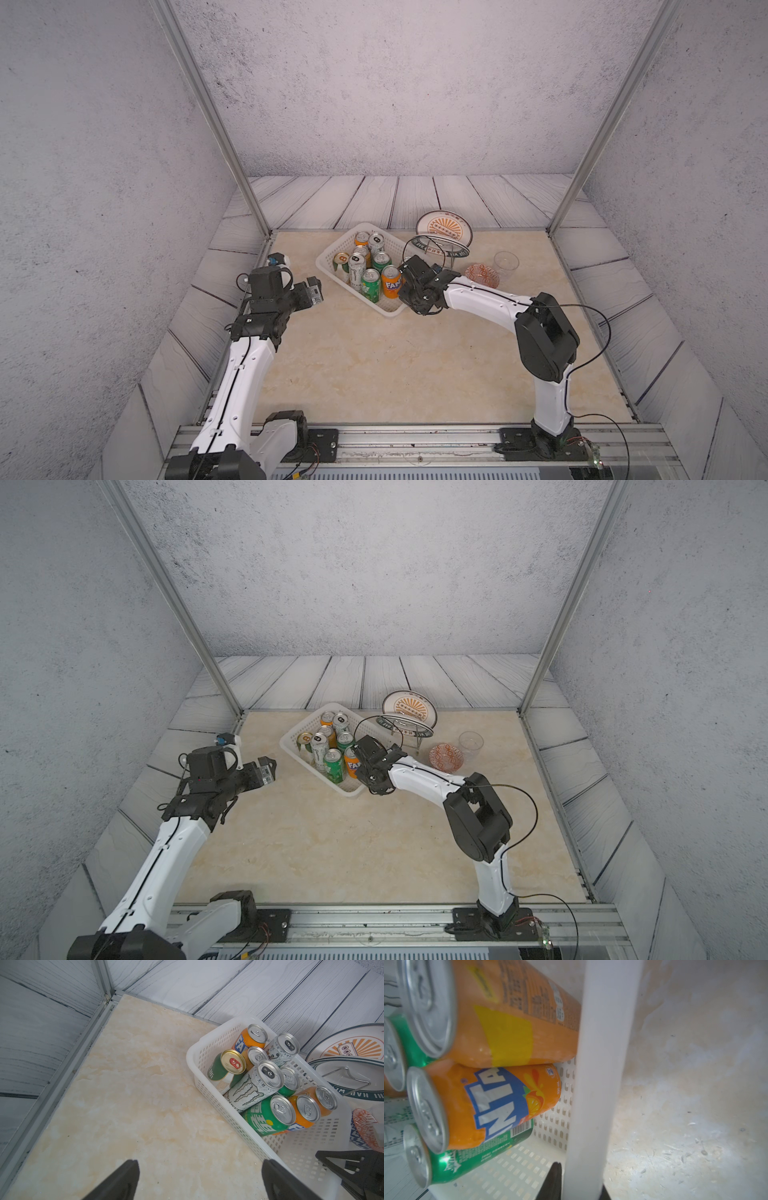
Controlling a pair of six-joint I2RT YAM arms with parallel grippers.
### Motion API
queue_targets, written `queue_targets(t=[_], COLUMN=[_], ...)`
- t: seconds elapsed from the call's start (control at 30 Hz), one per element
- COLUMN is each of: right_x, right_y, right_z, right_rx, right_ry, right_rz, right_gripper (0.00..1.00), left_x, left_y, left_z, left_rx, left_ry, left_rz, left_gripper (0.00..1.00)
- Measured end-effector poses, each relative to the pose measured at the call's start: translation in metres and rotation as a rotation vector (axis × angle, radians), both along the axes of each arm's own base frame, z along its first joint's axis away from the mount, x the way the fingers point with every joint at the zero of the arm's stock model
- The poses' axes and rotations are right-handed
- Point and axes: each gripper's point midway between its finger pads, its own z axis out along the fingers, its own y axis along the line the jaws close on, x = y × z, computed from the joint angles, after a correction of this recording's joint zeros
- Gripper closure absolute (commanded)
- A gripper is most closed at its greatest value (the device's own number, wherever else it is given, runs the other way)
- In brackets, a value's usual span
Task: Take out the drinks from the basket
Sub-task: Move the basket to the center of the board.
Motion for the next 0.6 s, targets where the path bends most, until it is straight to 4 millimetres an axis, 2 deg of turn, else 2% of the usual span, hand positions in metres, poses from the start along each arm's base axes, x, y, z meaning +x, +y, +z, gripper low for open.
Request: queue_targets(t=[0.4,0.6], right_x=[0.0,-0.01], right_y=[-0.02,-0.035], right_z=[0.002,0.002], right_rx=[-0.042,-0.07], right_ry=[-0.087,-0.128], right_rz=[0.036,0.095], right_gripper=[0.85,0.86], left_x=[0.0,0.0], left_y=[0.0,0.0], left_z=[0.0,0.0], left_rx=[-0.001,-0.001], left_ry=[0.0,-0.001], left_rz=[0.0,0.0], left_gripper=[0.01,0.01])
